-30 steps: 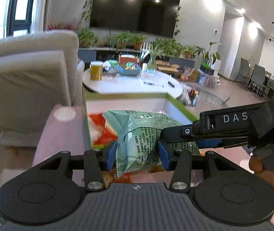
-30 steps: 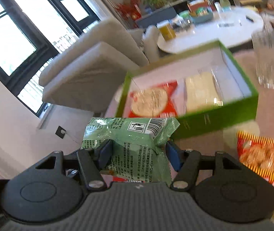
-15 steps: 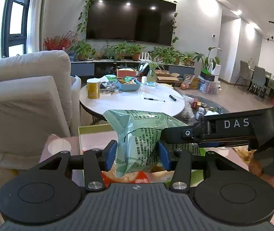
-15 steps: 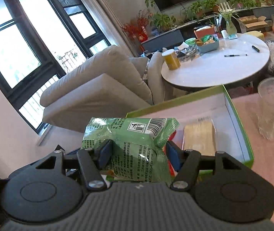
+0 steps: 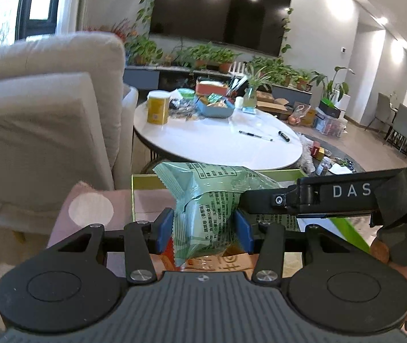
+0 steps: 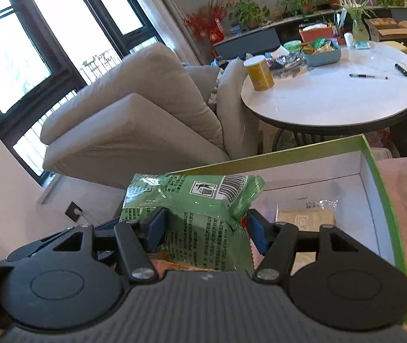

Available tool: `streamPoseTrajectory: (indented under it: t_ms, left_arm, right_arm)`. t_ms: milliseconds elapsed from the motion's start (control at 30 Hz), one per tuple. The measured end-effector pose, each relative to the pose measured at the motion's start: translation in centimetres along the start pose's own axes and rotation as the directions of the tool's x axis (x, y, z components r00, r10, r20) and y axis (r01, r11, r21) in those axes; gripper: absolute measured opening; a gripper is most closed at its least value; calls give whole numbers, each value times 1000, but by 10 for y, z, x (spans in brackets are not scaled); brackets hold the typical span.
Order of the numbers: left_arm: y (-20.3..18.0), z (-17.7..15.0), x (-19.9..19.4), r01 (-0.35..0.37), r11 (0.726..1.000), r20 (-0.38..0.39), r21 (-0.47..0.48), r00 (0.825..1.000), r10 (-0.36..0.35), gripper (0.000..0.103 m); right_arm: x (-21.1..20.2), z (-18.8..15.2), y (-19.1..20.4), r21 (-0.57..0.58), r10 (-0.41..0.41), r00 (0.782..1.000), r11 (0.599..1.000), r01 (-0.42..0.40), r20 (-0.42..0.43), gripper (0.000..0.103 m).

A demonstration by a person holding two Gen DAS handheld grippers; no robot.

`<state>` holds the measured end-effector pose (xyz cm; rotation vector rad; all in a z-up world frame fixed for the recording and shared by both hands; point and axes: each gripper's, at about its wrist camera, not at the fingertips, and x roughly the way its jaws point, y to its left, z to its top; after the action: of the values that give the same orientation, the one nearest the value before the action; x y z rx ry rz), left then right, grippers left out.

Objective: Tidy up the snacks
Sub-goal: 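Carry the green-and-white packet into the green box and release it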

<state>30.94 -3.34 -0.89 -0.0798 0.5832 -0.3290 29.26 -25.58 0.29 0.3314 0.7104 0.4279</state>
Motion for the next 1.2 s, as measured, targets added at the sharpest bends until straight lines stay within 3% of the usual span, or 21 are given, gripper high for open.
streamPoseTrajectory:
  t_ms: [200, 300, 567, 933, 1200]
  left_arm:
    - [10, -3, 23, -56, 998, -9, 2, 998, 56, 47]
    - [13, -5, 27, -98, 995, -13, 20, 995, 99, 58]
    - [17, -9, 14, -132, 991, 5, 17, 991, 132, 67]
    - [8, -8, -27, -135, 990, 57, 34, 990, 133, 73]
    - [9, -43, -82, -187, 982, 87, 17, 979, 185, 77]
  right_arm:
    - [25, -1, -4, -20, -6, 1000, 1000, 5, -25, 44]
    - [33, -4, -4, -61, -43, 999, 997, 42, -12, 44]
    - [19, -7, 2, -87, -130, 991, 987, 132, 29, 44]
    - [-21, -11, 15, -106, -143, 987, 983, 150, 72, 45]
    - [-55, -43, 23, -141, -109, 992, 983, 118, 69, 47]
